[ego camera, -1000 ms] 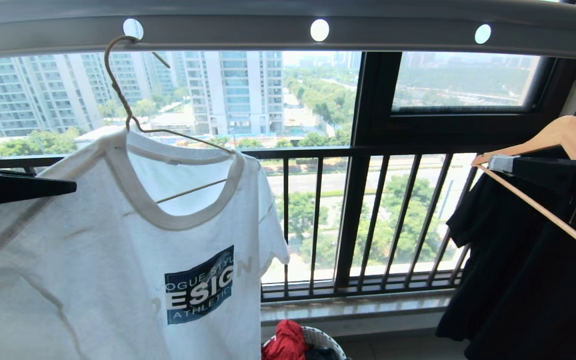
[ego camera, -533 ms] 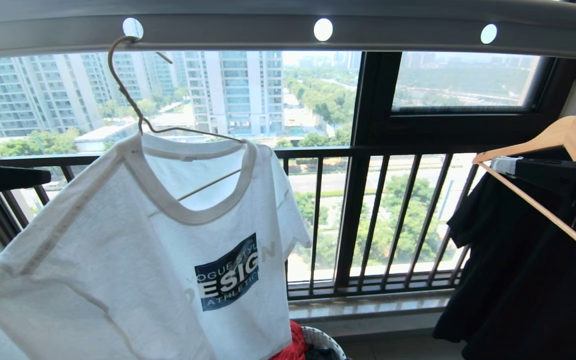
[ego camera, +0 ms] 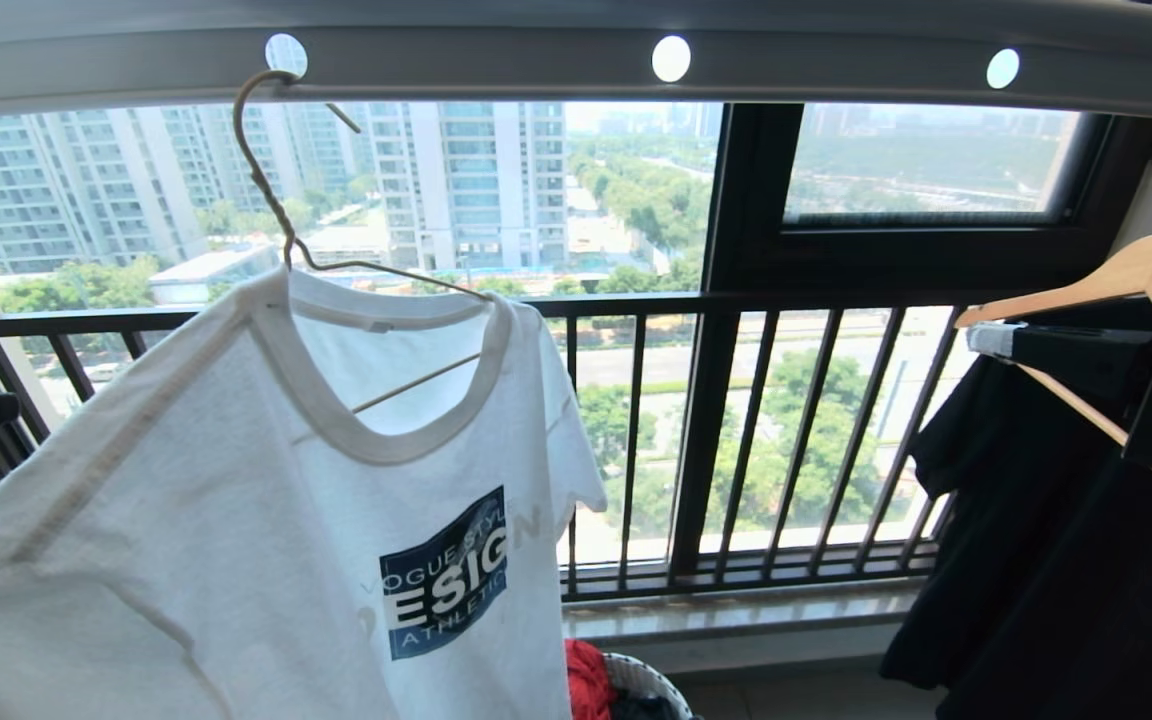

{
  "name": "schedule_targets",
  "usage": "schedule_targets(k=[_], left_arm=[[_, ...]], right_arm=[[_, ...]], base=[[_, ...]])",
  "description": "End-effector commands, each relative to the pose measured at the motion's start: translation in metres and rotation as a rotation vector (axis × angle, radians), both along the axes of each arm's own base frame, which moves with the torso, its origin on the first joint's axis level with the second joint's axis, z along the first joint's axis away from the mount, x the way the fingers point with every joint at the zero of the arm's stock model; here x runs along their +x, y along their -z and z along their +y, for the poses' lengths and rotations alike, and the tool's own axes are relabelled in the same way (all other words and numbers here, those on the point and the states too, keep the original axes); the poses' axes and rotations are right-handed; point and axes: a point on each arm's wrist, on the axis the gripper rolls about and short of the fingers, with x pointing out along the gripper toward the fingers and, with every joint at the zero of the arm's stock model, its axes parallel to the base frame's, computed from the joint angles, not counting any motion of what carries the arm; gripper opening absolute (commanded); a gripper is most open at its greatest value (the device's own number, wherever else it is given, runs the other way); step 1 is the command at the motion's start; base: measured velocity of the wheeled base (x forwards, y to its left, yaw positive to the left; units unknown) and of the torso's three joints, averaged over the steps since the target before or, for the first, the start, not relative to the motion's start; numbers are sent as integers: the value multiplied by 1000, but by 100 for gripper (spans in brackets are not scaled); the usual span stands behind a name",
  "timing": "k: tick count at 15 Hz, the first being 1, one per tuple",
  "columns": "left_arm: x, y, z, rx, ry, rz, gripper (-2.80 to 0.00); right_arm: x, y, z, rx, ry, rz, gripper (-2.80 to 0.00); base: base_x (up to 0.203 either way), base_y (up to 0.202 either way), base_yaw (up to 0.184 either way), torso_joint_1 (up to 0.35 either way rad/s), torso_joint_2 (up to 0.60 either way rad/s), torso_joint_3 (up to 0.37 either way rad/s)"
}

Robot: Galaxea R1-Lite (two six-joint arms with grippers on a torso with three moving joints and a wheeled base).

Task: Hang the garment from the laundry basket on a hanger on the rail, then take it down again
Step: Hang the clothes rack on the clothesline, then take the clothes off the clothes rack

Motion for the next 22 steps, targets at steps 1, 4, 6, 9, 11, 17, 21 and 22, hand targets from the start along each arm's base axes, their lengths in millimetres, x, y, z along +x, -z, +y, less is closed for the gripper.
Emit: schedule_targets(k=[1, 4, 6, 9, 11, 17, 21, 22], left_arm=[[-19, 7, -6, 51, -31, 48, -280], [-25, 14, -8, 115, -46, 181, -280], [-36, 16, -12, 106, -18, 250, -280], [-56, 23, -20, 92, 21, 307, -280], [-68, 27, -24, 89, 22, 322, -280], [-78, 46, -22, 246, -119, 420, 0], [-83, 52, -21, 370, -214, 390, 0], [-81, 54, -19, 420, -256, 371, 0]], right_arm=[[6, 4, 2, -5, -6, 22, -280], [18, 12, 7, -17, -19, 66, -280], [27, 20, 14, -28, -39, 105, -280], [39, 29, 20, -40, -52, 147, -280], [44, 33, 22, -46, -54, 166, -280], [46, 36, 23, -48, -51, 177, -280], [48, 39, 23, -51, -51, 189, -280], [48, 39, 23, -52, -51, 191, -280]], base=[[0, 0, 0, 0, 0, 0], [0, 0, 0, 0, 0, 0], [0, 0, 0, 0, 0, 0], [0, 0, 0, 0, 0, 0], [0, 0, 0, 0, 0, 0], [0, 0, 0, 0, 0, 0], [0, 0, 0, 0, 0, 0], [0, 0, 0, 0, 0, 0]])
